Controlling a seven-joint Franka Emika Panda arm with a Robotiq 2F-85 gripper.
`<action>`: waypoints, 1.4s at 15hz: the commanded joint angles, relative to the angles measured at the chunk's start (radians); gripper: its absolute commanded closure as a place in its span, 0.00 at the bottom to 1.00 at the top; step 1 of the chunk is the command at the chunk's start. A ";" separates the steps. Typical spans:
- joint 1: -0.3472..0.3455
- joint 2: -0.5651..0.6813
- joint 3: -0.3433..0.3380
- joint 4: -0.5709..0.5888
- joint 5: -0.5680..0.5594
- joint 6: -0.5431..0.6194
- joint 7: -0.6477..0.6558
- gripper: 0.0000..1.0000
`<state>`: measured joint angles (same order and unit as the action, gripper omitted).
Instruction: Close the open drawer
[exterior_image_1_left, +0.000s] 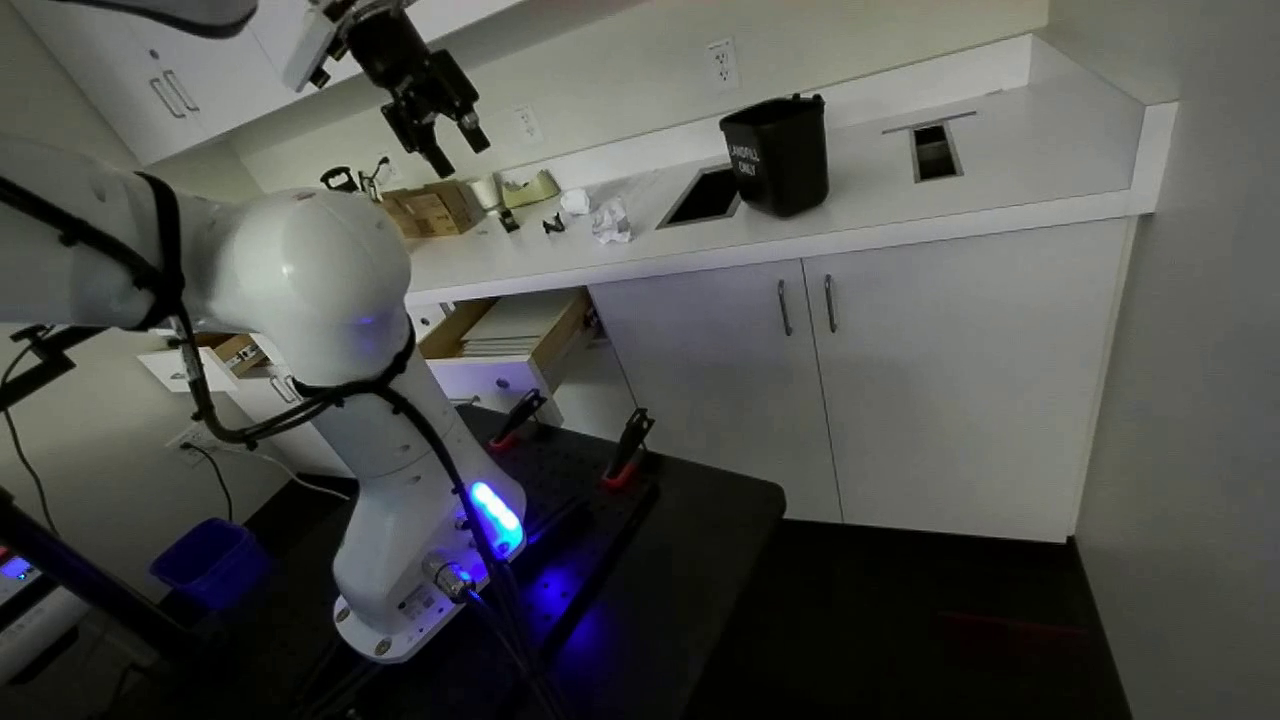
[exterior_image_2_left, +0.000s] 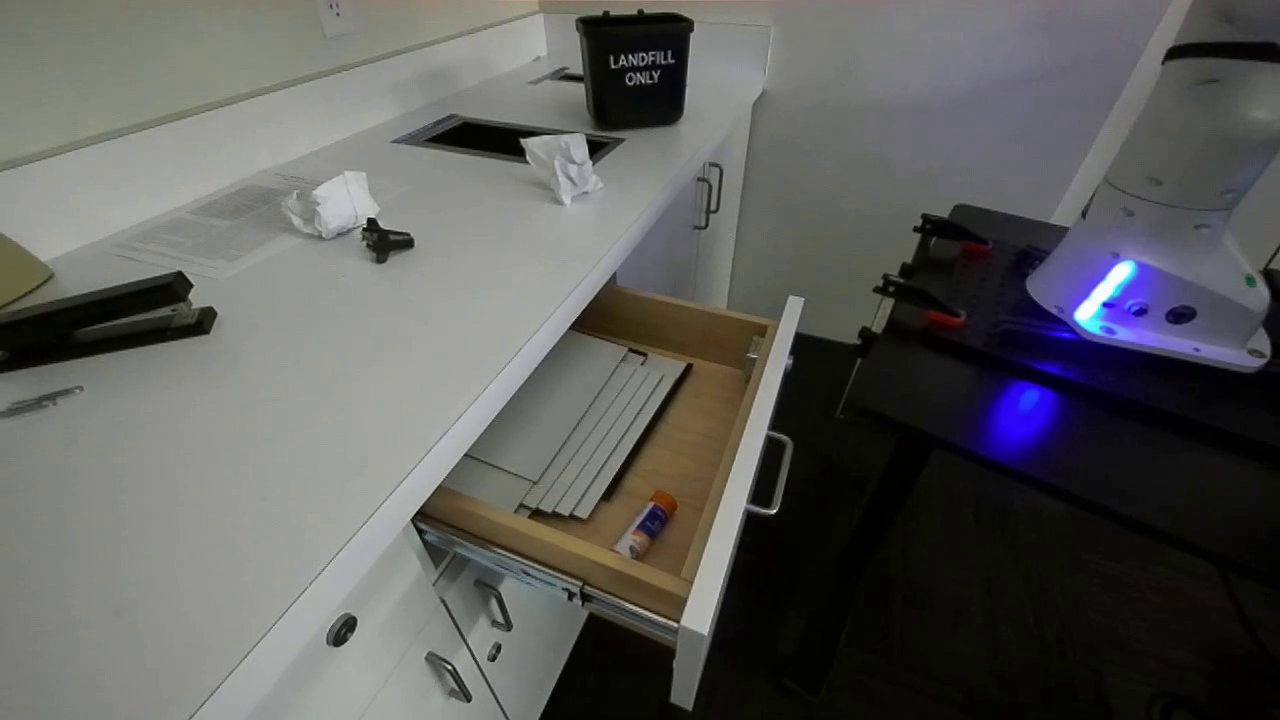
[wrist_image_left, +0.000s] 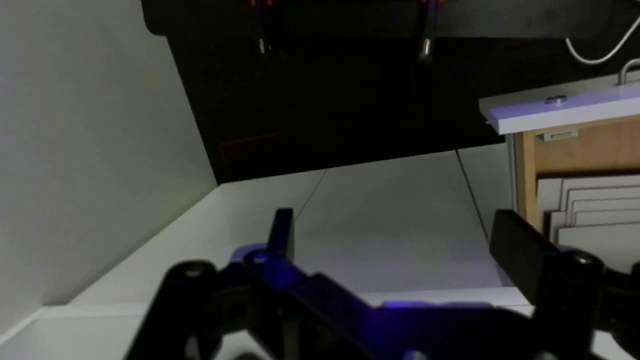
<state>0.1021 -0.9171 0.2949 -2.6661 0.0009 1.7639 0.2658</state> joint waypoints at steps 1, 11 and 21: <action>0.125 0.093 0.117 -0.008 0.047 0.093 0.000 0.00; 0.303 0.236 0.224 -0.022 0.039 0.228 0.009 0.00; 0.268 0.535 0.473 0.057 -0.217 0.453 0.044 0.00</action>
<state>0.3910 -0.5568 0.6705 -2.6688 -0.1102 2.1198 0.2639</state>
